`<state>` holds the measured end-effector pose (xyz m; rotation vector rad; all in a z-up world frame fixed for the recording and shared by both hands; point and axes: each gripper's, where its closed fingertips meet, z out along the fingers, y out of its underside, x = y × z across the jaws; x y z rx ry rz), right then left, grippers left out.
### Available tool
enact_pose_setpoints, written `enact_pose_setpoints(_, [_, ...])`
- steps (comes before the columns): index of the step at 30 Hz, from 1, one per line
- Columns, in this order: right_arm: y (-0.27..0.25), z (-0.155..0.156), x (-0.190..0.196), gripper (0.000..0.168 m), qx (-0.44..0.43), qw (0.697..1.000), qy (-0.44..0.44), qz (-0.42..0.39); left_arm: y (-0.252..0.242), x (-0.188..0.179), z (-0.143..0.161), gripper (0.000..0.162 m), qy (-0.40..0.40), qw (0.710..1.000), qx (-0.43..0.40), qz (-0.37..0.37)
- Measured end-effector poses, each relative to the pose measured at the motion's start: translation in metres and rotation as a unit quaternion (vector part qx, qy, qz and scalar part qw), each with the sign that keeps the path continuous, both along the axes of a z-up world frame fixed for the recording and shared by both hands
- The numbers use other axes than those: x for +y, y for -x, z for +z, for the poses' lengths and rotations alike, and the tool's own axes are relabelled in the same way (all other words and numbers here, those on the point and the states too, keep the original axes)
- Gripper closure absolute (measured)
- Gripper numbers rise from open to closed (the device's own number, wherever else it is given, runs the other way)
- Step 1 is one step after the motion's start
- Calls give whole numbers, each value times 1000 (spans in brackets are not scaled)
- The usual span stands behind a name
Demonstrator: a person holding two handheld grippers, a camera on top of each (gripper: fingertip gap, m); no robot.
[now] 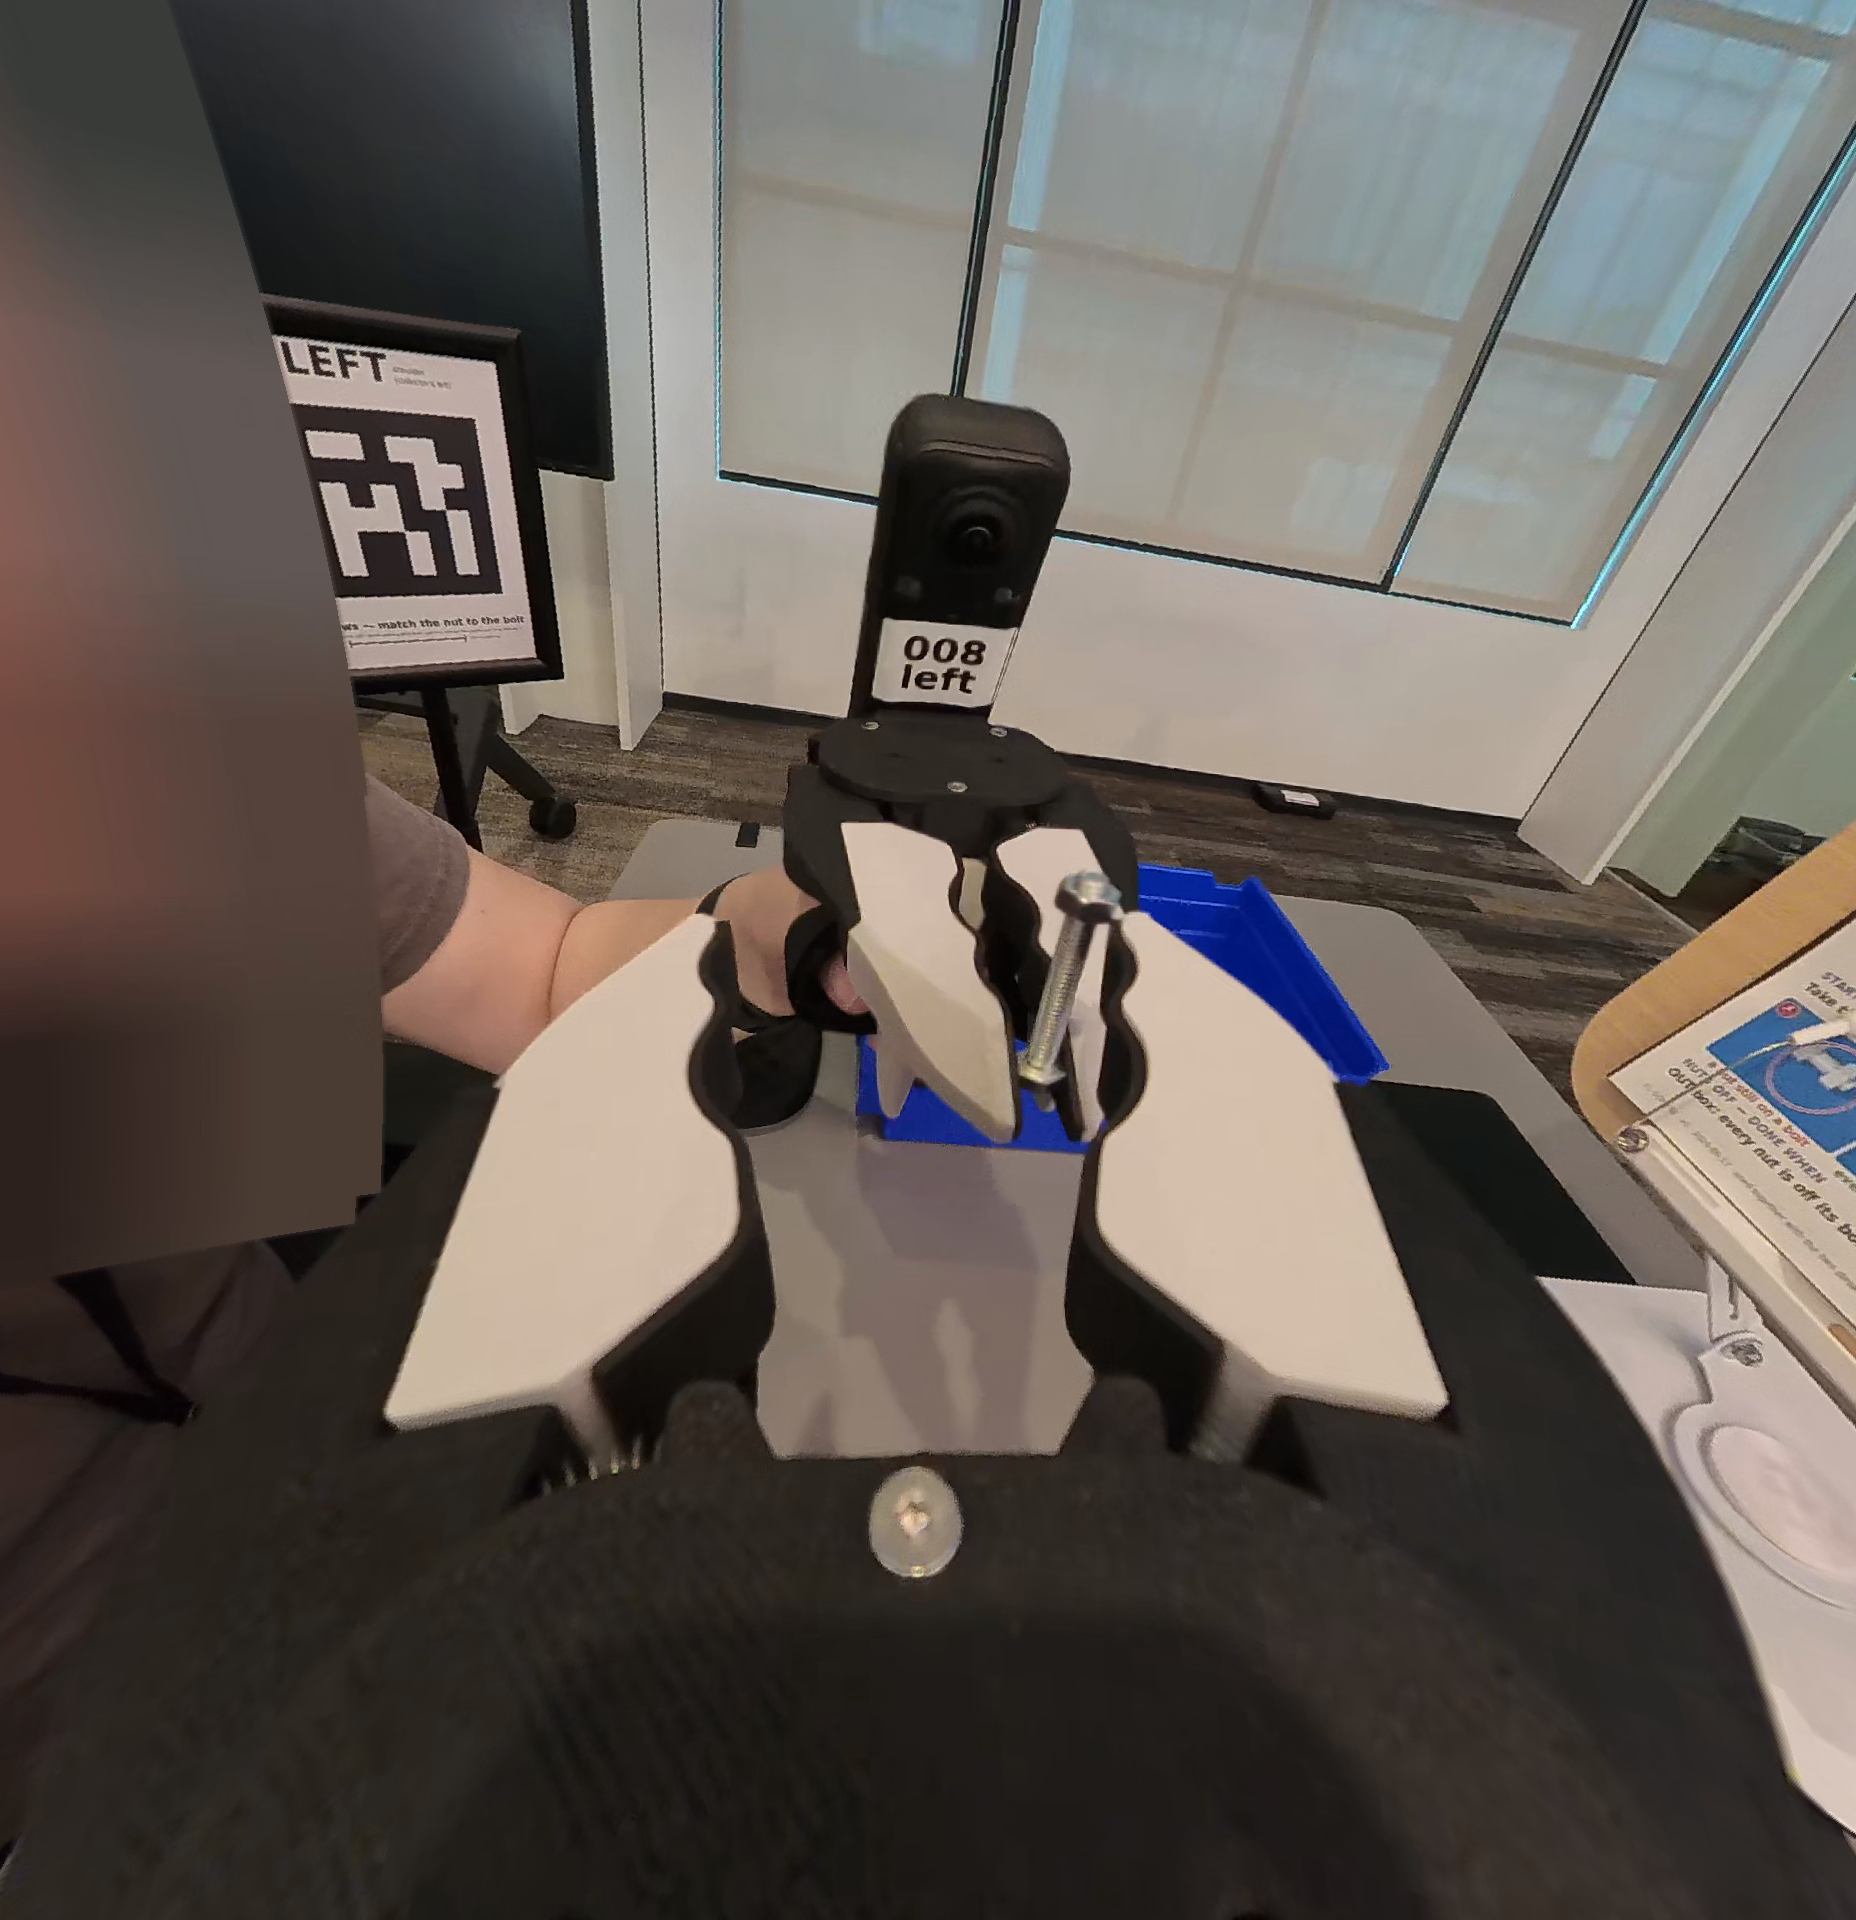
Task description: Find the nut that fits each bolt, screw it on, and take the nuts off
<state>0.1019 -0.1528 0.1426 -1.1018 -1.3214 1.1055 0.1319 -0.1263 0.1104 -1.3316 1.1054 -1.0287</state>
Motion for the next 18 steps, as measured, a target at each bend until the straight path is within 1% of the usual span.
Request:
enact_pose_setpoints(6, [-7, 7, 10, 101, 18, 999, -1, -29, 2, 1, 0, 152, 9, 1000, -2, -3])
enact_pose_setpoints(11, [4, 2, 7, 101, 27, 999, 20, -4, -6, -5, -7, 152, 1, 1000, 18, -15])
enact_pose_setpoints(13, [7, -1, 3, 101, 17, 1000, 19, 6, -4, -2, -5, 152, 0, 1000, 14, -4])
enact_pose_setpoints(16, [4, 1, 4, 99, 13, 1000, -3, -13, 4, 6, -1, 152, 3, 1000, 2, 14])
enact_pose_setpoints(18, [0, 3, 4, 102, 13, 1000, -8, -16, 9, 13, 2, 152, 6, 1000, -6, 29])
